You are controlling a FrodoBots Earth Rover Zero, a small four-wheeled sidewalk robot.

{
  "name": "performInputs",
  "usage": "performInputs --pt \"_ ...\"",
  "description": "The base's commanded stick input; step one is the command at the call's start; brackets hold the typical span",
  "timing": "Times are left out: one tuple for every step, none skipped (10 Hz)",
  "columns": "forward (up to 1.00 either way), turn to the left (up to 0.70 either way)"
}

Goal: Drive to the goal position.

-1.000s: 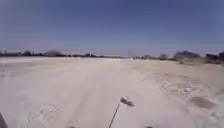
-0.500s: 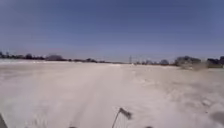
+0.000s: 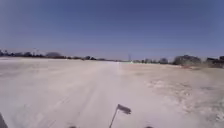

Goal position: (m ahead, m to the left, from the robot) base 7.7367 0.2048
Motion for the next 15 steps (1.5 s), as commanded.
performInputs --pt "0.7 0.0" --pt "0.7 0.0" --pt "0.7 0.0" --pt "0.7 0.0" --pt "0.7 0.0" --pt "0.7 0.0" --pt "0.7 0.0" --pt "0.7 0.0" --pt "0.7 0.0" --pt "0.7 0.0" --pt "0.7 0.0" --pt "0.7 0.0" --pt "0.7 0.0" --pt "0.7 0.0" --pt "0.7 0.0"
